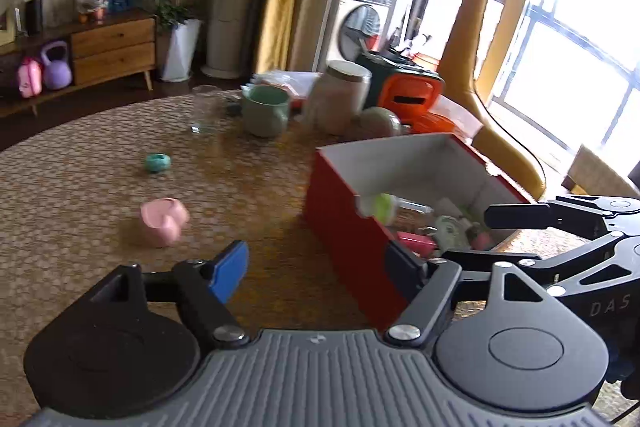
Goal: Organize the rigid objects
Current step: 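Withdraw both tools toward the pink heart dish and teal sharpener, then close the left tool on the pink heart dish while the right tool grasps the teal sharpener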
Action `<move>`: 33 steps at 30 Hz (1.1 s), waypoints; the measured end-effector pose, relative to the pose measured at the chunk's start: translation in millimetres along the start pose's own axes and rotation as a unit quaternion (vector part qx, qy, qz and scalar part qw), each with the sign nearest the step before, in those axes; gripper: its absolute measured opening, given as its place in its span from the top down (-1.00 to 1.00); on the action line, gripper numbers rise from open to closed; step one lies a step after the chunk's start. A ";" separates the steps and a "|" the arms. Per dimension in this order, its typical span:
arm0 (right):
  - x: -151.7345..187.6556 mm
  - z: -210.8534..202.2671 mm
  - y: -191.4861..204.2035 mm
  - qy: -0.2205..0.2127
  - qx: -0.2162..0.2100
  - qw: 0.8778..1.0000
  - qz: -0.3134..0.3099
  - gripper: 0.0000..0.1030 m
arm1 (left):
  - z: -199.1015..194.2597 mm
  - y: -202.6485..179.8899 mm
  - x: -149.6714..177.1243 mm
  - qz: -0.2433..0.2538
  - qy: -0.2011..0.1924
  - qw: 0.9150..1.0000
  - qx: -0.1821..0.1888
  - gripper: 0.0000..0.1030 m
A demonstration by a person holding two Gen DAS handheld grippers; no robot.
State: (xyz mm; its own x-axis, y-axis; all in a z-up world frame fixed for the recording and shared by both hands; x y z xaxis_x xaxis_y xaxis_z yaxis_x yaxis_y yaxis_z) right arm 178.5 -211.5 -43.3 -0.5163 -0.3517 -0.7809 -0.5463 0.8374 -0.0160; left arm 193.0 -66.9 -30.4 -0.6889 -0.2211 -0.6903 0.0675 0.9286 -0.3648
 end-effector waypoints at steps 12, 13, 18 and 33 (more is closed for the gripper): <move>-36.1 41.6 36.6 0.008 -0.018 1.000 -0.017 -0.82 | -4.1 66.0 -21.0 -0.021 -0.017 0.999 -0.036 -0.68; -39.7 45.2 38.0 0.009 -0.018 1.000 -0.019 -0.82 | -3.1 70.4 -23.2 -0.024 -0.018 0.999 -0.037 -0.68; -54.5 67.9 37.3 0.018 -0.015 1.000 -0.017 -0.82 | 5.8 92.3 -35.5 -0.033 -0.034 0.998 -0.050 -0.91; -102.8 168.3 37.7 0.066 -0.015 0.997 -0.040 -0.82 | 78.5 153.0 -55.1 -0.060 -0.005 0.994 -0.090 -0.99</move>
Point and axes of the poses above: each gripper's, at about its wrist camera, not at the fingertips, and z roughly the way its jaws point, y to its left, x to its underside, the point moved 8 cm from there along z, roughly the way its jaws point, and after that the axes turned 14 degrees about -z, right-handed, at the moved point
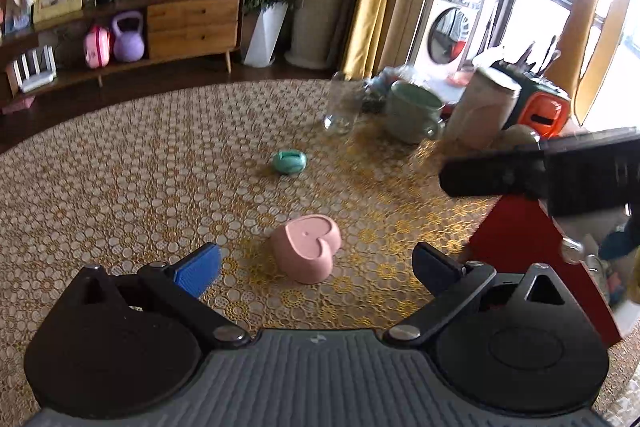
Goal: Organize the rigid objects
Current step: 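Close the left tool on the pink heart dish while the right tool grasps the teal sharpener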
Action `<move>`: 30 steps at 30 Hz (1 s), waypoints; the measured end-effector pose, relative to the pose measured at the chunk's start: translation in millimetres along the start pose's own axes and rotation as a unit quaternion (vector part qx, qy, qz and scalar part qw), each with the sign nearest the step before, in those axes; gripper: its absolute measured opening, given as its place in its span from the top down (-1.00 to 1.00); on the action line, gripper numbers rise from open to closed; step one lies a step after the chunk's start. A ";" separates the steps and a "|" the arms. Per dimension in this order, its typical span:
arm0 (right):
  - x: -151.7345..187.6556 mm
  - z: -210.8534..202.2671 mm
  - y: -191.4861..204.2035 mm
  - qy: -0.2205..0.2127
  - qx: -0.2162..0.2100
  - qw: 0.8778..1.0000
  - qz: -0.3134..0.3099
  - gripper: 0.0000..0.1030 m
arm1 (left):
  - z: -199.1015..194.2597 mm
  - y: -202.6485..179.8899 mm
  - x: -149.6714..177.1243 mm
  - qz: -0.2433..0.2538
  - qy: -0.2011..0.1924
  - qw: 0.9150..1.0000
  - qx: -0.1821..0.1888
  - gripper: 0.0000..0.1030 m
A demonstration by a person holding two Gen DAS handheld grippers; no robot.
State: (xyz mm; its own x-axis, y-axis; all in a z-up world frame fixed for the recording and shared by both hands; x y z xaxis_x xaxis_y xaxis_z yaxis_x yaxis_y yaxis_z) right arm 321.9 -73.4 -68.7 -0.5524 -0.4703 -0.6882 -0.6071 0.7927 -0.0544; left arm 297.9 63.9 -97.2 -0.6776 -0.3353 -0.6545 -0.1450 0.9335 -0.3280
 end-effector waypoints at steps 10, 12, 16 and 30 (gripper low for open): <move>-34.3 71.9 -26.1 0.037 0.011 0.999 0.014 -0.82 | 45.5 21.9 -5.0 -0.006 0.000 1.000 -0.005 -0.99; -36.9 85.8 -26.3 0.045 0.011 0.999 0.012 -0.82 | 53.9 22.4 -1.8 0.003 -0.001 1.000 -0.004 -0.99; -37.9 112.7 -24.3 0.060 0.007 0.998 0.010 -0.79 | 69.7 18.5 9.1 0.026 0.003 1.000 0.000 -0.99; -48.6 184.1 -15.0 0.112 -0.009 0.993 0.044 -0.65 | 106.5 15.3 15.5 0.047 -0.002 0.999 0.008 -0.99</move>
Point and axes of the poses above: each gripper's, at about its wrist camera, not at the fingertips, and z roughly the way its jaws point, y to its left, x to its underside, the point moved 8 cm from there along z, roughly the way its jaws point, and after that the axes turned 14 degrees about -z, right-handed, at the moved point
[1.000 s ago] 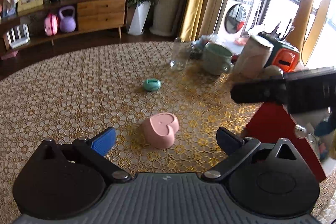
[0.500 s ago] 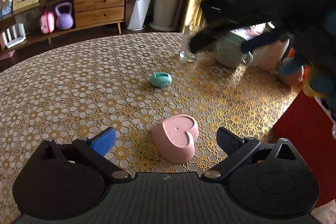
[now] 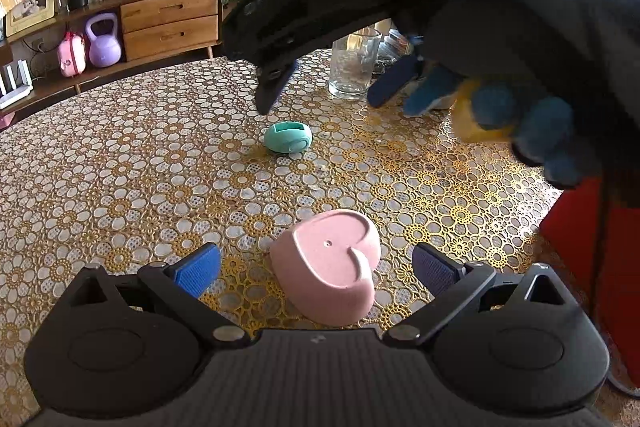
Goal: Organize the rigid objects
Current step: 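Close the left tool on the pink heart dish while the right tool grasps the teal sharpener, then carry the heart dish and sharpener over the red box with both tools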
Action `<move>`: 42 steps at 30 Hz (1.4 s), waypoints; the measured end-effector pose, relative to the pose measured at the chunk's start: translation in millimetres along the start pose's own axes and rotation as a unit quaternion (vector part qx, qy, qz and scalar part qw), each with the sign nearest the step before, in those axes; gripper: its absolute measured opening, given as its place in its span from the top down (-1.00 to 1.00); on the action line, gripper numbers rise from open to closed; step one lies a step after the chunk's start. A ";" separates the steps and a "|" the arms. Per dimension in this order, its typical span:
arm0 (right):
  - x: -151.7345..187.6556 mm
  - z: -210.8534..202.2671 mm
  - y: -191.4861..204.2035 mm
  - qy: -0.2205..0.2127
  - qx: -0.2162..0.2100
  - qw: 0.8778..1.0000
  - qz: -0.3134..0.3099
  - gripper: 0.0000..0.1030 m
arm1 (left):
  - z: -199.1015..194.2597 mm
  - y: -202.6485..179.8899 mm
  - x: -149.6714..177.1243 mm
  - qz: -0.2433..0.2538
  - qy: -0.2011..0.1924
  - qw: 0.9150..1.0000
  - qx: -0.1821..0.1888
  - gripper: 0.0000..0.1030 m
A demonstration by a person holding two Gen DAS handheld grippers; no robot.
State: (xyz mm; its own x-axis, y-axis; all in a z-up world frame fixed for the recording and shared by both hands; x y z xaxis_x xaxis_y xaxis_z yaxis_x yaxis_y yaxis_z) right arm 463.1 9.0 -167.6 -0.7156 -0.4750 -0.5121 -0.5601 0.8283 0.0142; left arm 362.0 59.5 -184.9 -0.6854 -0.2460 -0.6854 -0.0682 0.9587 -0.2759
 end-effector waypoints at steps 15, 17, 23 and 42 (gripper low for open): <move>-2.1 34.0 14.5 0.029 0.004 1.000 -0.002 -0.05 | 9.1 -1.8 7.0 0.020 -0.017 1.000 -0.008 -0.49; -2.7 34.0 15.0 0.030 0.004 1.000 -0.003 0.02 | 8.9 -2.8 7.1 0.023 -0.019 1.000 -0.009 -0.43; 0.9 41.8 15.0 0.034 0.005 0.999 -0.008 0.29 | 9.0 -7.6 5.8 0.032 -0.025 0.999 -0.007 -0.19; 41.0 -44.5 -9.6 -0.008 -0.019 1.000 0.005 0.32 | -28.1 -11.6 -14.3 0.000 -0.034 0.999 -0.010 -0.16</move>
Point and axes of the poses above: each gripper's, at about its wrist camera, not at the fingertips, and z roughly the way its jaws point, y to its left, x to its underside, the point moved 8 cm from there along z, roughly the way its jaws point, and after that the axes turned 14 degrees about -z, right-handed, at the moved point
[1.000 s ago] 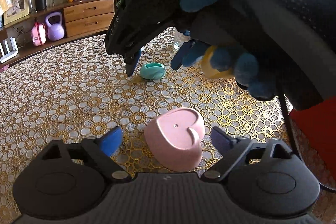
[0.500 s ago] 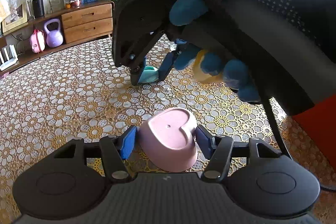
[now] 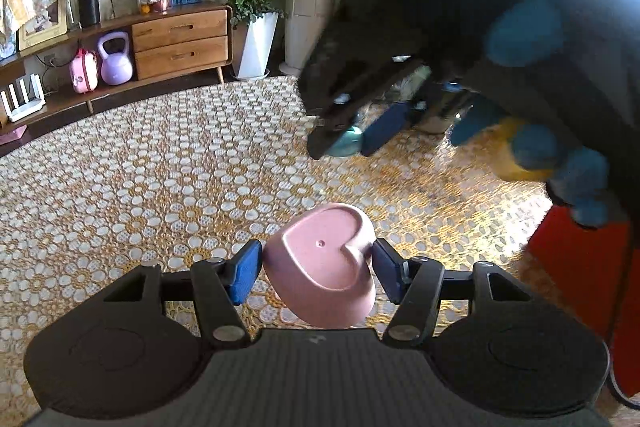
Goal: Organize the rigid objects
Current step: 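Carry the heart dish and sharpener over the red box with both tools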
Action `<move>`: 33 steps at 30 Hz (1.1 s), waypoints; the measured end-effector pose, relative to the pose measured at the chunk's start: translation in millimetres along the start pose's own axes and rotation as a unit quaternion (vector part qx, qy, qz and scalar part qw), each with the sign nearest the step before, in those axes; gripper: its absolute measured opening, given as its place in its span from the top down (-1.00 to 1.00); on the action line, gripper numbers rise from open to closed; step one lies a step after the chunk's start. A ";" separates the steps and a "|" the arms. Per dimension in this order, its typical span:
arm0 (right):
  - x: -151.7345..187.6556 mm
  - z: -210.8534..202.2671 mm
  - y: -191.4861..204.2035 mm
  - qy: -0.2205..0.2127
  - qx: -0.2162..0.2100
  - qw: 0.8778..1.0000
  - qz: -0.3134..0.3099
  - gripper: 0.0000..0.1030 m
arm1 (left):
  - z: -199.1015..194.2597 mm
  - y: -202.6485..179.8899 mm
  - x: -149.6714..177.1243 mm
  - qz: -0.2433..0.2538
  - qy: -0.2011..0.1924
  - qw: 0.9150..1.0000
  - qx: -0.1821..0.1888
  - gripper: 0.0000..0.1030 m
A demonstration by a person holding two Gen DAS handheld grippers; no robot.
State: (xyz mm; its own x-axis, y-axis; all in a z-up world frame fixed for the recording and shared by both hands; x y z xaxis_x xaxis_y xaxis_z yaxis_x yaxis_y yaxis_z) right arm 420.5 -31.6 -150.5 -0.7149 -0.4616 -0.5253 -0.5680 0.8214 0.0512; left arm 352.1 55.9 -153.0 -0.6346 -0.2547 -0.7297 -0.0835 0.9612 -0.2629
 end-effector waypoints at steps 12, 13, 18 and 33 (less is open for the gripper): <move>34.9 -135.2 -14.3 -0.058 0.012 0.998 -0.013 0.32 | -83.2 -49.4 -8.9 0.005 -0.007 1.000 0.020 -0.16; 32.3 -143.5 -17.6 -0.061 0.012 0.998 -0.014 0.32 | -90.2 -54.8 -9.0 0.007 -0.007 1.000 0.023 -0.16; 59.1 -183.3 -27.0 -0.082 0.023 0.996 -0.016 0.32 | -121.1 -83.2 -4.2 0.016 -0.005 0.999 0.035 -0.16; 154.1 -252.2 -91.4 -0.093 0.067 0.993 0.009 0.32 | -149.5 -152.3 29.8 0.039 0.023 0.997 0.059 0.16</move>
State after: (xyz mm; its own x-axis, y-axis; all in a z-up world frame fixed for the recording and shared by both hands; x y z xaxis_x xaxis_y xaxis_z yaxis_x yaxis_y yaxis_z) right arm 259.4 -262.3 -21.8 -0.6303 -0.3866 -0.6732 -0.4872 0.8722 -0.0448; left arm 231.0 -82.3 -40.3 -0.6701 -0.1719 -0.7221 0.0562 0.9583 -0.2803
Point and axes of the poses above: each gripper's, at about its wrist camera, not at the fingertips, and z roughly the way its jaws point, y to its left, x to its underside, the point moved 8 cm from there along z, roughly the way its jaws point, and after that the axes turned 14 degrees about -z, right-handed, at the moved point
